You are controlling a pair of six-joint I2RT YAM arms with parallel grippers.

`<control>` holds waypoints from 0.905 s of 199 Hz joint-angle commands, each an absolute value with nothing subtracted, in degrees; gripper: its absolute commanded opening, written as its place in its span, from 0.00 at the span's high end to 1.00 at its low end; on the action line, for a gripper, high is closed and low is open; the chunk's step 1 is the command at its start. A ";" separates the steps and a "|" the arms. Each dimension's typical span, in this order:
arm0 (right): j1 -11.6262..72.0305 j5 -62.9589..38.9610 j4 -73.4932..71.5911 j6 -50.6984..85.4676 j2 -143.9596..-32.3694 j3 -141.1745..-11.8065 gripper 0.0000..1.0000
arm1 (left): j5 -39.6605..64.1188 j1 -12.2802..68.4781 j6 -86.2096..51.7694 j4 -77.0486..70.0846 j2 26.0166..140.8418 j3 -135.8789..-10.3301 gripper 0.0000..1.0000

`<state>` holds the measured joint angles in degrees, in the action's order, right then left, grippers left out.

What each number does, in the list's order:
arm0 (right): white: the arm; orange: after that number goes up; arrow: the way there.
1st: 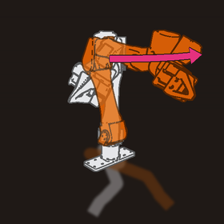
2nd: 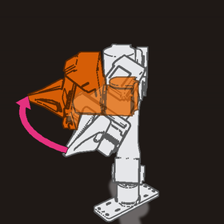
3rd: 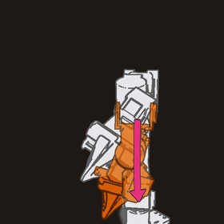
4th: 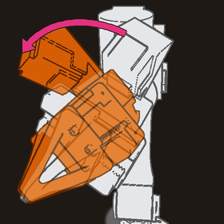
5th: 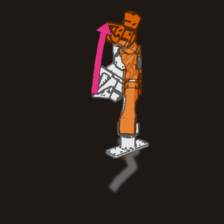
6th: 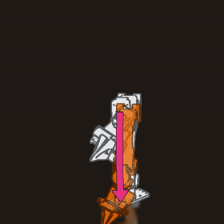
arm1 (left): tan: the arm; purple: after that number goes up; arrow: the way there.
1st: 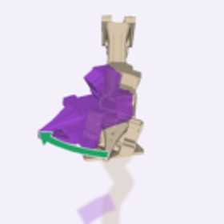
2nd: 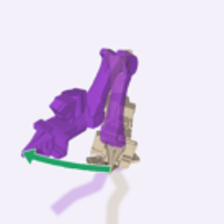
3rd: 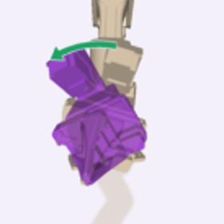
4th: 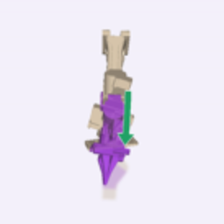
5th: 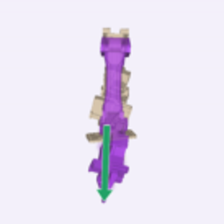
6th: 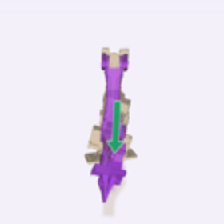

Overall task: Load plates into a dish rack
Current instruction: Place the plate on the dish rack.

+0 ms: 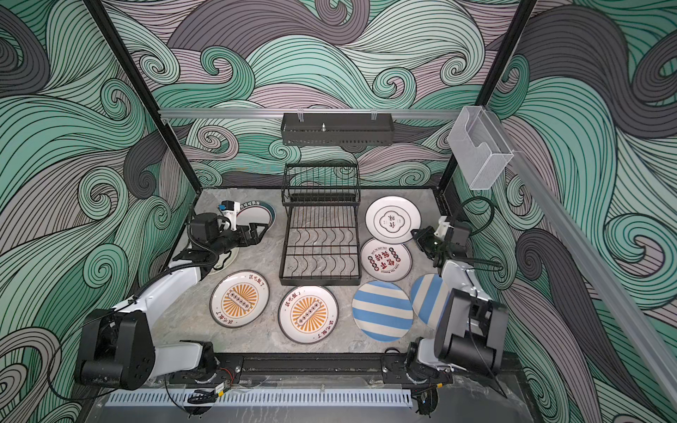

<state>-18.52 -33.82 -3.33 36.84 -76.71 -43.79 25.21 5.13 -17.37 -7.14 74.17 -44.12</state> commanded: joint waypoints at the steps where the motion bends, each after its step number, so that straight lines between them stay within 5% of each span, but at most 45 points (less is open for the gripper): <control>1: -17.76 -27.77 4.16 29.84 -70.67 -44.47 1.00 | 25.50 6.21 -16.00 -6.01 74.52 -44.62 0.01; 82: -14.83 -14.93 25.06 20.12 -58.96 -57.09 1.00 | 26.80 8.14 -17.89 -6.26 75.30 -43.06 0.01; 180: -6.07 -1.47 36.98 14.88 -62.36 -80.27 1.00 | 24.76 12.10 -17.15 -2.24 77.17 -43.55 0.01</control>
<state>-8.56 -5.91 35.38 16.75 -61.28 -75.35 26.04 11.22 -18.20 -4.62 77.08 -42.87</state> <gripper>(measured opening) 0.076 0.987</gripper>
